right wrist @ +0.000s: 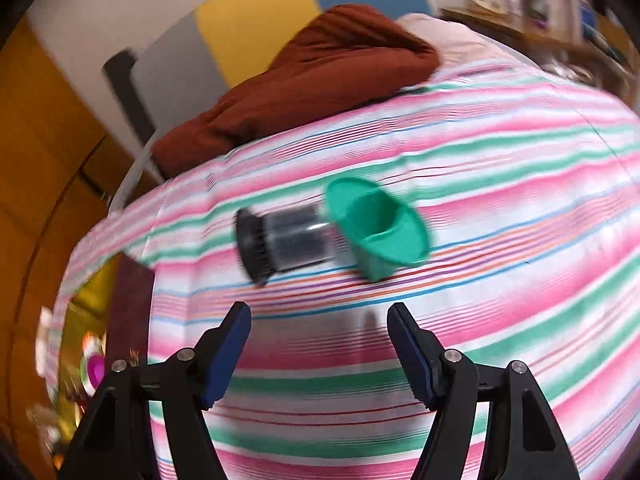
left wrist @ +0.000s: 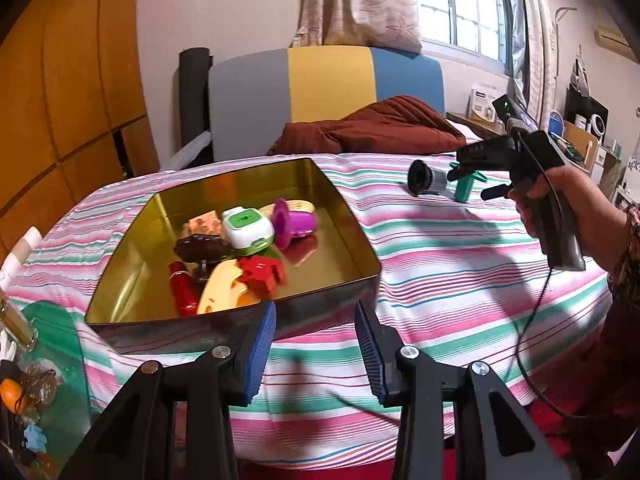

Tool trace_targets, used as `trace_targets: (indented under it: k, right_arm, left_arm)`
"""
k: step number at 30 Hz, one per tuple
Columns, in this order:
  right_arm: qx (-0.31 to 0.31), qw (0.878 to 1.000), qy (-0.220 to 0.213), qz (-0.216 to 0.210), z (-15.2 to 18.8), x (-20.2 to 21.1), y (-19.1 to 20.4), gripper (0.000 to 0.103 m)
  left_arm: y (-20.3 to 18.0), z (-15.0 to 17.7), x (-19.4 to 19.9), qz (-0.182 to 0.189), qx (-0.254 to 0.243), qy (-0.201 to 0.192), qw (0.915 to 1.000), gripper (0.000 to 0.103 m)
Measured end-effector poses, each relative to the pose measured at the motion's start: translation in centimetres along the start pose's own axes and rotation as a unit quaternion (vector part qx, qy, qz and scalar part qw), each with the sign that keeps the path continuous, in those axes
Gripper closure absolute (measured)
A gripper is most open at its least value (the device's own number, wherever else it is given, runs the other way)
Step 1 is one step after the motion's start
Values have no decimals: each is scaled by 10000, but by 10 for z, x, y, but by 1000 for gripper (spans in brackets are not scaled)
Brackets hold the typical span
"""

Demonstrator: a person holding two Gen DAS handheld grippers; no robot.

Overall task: Organize rigid objects
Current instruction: 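Move the right gripper to the green funnel-shaped cup and grasp it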

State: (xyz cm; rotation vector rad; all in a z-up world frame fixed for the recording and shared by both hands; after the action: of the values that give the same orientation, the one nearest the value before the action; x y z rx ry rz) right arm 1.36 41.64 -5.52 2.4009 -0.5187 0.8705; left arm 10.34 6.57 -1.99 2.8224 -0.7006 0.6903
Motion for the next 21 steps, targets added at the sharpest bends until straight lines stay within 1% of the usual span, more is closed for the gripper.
trace_targets:
  k: [5, 7, 11, 13, 14, 17, 19, 20, 21]
  right_arm:
    - [-433, 9974, -335, 478, -18, 11, -26, 30]
    - [-657, 9951, -458, 574, -25, 14, -38, 29]
    - [-891, 9935, -562, 443, -36, 18, -52, 26]
    - [-814, 9945, -537, 370, -40, 16, -49, 22]
    - [-725, 9957, -477, 329, -42, 12, -46, 22]
    - [-195, 9993, -127, 278, -45, -7, -30, 22]
    - [35, 9997, -55, 221, -45, -18, -27, 22]
    - [166, 9995, -46, 258, -45, -26, -27, 22]
    - [238, 9994, -17, 249, -44, -31, -27, 24]
  left_arm:
    - [-15, -5, -6, 200, -74, -18, 9998, 62]
    - [-22, -7, -12, 301, -99, 28, 9995, 62]
    - [-35, -11, -16, 518, -157, 44, 9985, 62]
    - [-40, -13, -16, 614, -193, 28, 9979, 62]
    - [-43, -14, -16, 670, -212, 21, 9975, 62]
    - [-48, -17, -17, 777, -257, 25, 9966, 62]
    - [-50, -17, -20, 821, -263, 58, 9963, 62]
    - [-51, -17, -21, 832, -266, 81, 9961, 62]
    - [-51, -16, -22, 838, -274, 92, 9961, 62]
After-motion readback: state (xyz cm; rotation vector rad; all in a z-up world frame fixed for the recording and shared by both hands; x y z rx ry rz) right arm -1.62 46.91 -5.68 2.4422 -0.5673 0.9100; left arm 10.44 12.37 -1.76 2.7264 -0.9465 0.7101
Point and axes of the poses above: each gripper's, at about its wrist camera, not at the fingertips, and x roughly against the way its jaws point, y to its left, z to its underside, the point moved 1 cm from there along -x, roughly the way its jaws point, and after that the axes turned 11 degrees about -y, right-handed, at the moved point
